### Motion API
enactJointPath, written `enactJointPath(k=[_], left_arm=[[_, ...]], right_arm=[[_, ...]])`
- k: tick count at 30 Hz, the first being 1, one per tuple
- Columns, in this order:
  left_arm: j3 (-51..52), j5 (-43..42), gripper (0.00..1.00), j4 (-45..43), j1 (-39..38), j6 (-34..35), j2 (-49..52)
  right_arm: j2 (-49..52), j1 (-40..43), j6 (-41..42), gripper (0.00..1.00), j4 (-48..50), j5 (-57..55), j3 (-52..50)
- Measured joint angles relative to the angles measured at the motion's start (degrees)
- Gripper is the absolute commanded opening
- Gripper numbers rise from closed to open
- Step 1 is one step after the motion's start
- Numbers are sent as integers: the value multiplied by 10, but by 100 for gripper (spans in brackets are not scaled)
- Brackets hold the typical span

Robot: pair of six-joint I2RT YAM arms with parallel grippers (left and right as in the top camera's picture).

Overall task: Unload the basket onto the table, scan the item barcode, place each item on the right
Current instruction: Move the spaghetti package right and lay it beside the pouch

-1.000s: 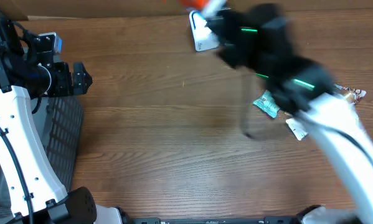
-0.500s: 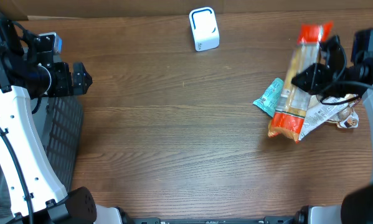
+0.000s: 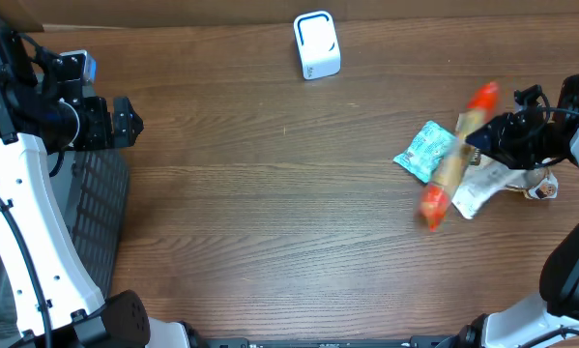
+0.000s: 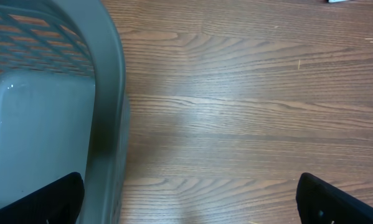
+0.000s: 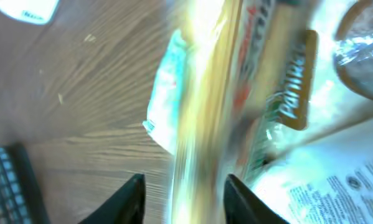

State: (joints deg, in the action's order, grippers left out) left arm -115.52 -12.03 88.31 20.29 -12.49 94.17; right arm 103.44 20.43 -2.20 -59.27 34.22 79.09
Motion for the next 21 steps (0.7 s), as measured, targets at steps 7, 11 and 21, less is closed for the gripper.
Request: enactJointPath(k=[7, 11, 21], left_arm=[[0, 0, 99, 0, 0, 0, 0], [0, 0, 99, 0, 0, 0, 0], [0, 0, 100, 0, 0, 0, 0]], right_arm=[[-15, -2, -7, 61, -66, 38, 5], [-45, -3, -22, 83, -141, 53, 46], [-255, -6, -43, 100, -304, 68, 158]])
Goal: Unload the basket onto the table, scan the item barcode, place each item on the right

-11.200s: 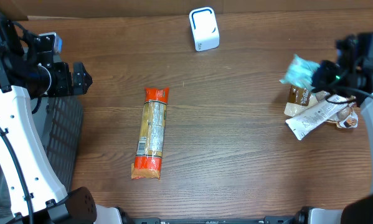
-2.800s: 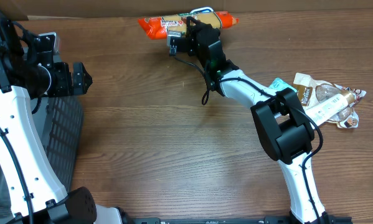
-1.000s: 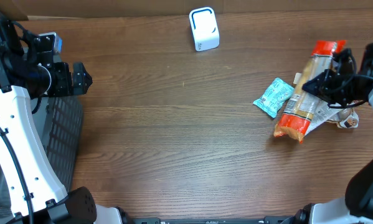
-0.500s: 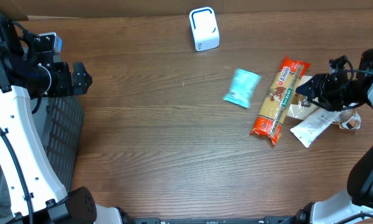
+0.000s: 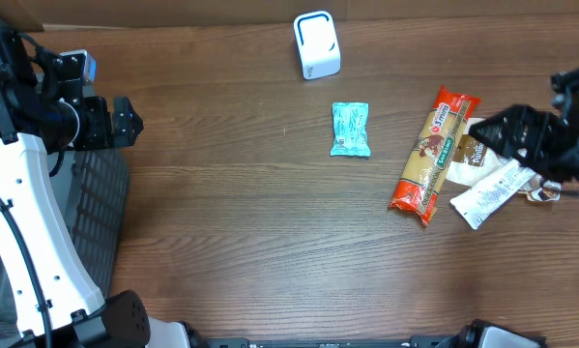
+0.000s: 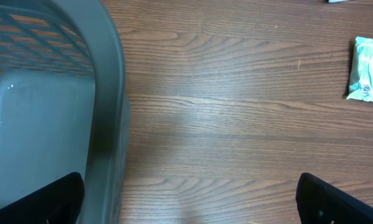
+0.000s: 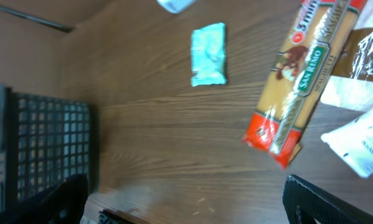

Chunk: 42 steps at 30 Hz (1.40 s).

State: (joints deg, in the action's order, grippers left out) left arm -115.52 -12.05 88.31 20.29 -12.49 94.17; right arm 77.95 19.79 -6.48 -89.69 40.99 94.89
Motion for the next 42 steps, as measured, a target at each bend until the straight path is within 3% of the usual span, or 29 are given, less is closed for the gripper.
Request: enactJointPath(k=[9, 23, 29, 34, 42], left_arm=[[0, 0, 100, 0, 0, 0, 0], [0, 0, 100, 0, 0, 0, 0], [0, 0, 100, 0, 0, 0, 0], [0, 0, 100, 0, 0, 0, 0], [0, 0, 100, 0, 0, 0, 0]], right_arm=[[-174, 0, 63, 100, -58, -9, 4], [-269, -52, 56, 100, -22, -111, -1], [-315, -123, 51, 100, 172, -140, -108], [-393, -205, 49, 100, 374, -187, -277], [-534, -259, 48, 100, 651, -261, -585]])
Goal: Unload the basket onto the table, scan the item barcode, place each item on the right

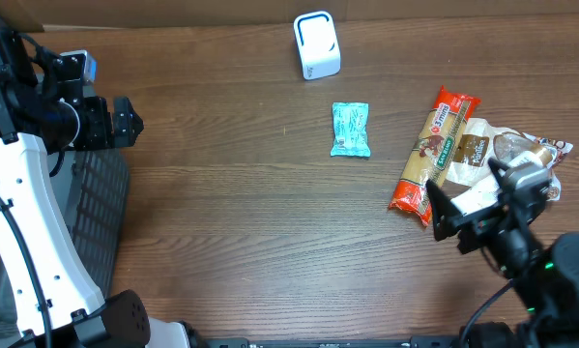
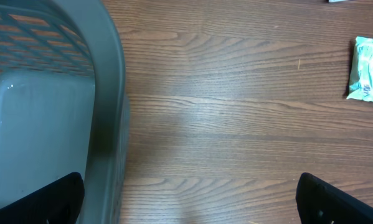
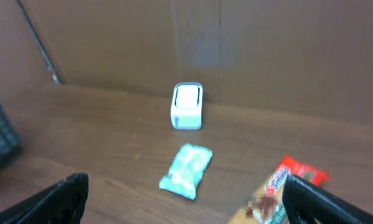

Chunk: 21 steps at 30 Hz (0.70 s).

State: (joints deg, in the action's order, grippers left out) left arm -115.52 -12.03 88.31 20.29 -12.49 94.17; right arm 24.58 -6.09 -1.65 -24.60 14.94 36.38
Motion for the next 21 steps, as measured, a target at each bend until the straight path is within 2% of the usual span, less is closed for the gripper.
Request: enactJointPath(k=[8, 15, 21], left_arm=[[0, 0, 100, 0, 0, 0, 0], [0, 0, 100, 0, 0, 0, 0], [0, 0, 99, 0, 0, 0, 0]], right_arm=[[-135, -15, 0, 100, 197, -39, -225], [-187, -16, 0, 100, 257, -68, -319], [-213, -16, 0, 100, 244, -106, -353]])
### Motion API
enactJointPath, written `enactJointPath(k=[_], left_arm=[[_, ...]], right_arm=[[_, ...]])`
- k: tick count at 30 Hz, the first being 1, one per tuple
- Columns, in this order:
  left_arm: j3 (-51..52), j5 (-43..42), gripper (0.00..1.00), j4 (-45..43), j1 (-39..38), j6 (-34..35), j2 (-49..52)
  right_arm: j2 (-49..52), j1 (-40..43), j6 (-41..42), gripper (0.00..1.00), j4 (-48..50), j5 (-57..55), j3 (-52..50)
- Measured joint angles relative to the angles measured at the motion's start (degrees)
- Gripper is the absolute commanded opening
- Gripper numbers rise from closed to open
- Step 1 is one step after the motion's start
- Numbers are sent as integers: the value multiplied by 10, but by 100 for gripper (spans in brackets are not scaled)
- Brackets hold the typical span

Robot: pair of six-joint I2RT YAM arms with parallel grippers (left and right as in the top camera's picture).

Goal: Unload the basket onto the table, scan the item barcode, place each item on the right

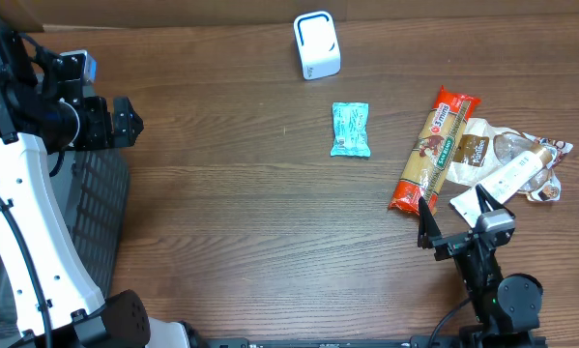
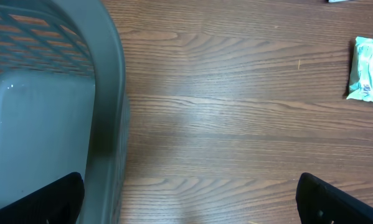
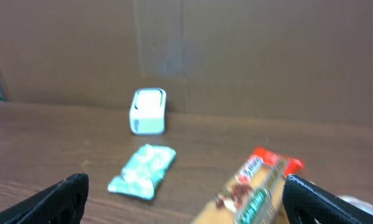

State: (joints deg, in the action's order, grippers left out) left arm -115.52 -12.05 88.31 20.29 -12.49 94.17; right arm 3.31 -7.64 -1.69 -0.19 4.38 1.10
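The white barcode scanner point(image 1: 316, 45) stands at the back of the table and shows in the right wrist view as the scanner point(image 3: 149, 111). A teal packet point(image 1: 350, 130) lies in front of it, on its own. To the right lies a red and tan pasta packet point(image 1: 432, 155), leaning on a pile of white wrappers point(image 1: 509, 166). My right gripper point(image 1: 452, 215) is open and empty, near the front right, just short of the pasta packet point(image 3: 254, 186). My left gripper point(image 1: 132, 121) is open at the far left, well away from the teal packet point(image 2: 368, 78).
A grey mesh basket point(image 1: 96, 213) sits at the left edge under my left arm, its rim point(image 2: 108, 81) filling the left of the wrist view. A brown cardboard wall runs behind the table.
My right arm has drawn back toward the table's front edge, still open and empty. The packets, the scanner and my left arm have not moved.
First my right gripper's fingers were around the pasta packet over the pile at the right, the teal packet beside it. Then the pasta lay on the table, the teal packet lay mid-table, and the gripper was open. Since then the right arm has moved to the front right.
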Motion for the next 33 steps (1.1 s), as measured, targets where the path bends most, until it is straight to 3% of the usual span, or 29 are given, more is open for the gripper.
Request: enactJointPath(k=[6, 33], left_arm=[[0, 0, 100, 0, 0, 0, 0], [0, 0, 99, 0, 0, 0, 0]], right_arm=[[-20, 0, 0, 100, -49, -31, 0], [-25, 0, 14, 100, -48, -31, 0]])
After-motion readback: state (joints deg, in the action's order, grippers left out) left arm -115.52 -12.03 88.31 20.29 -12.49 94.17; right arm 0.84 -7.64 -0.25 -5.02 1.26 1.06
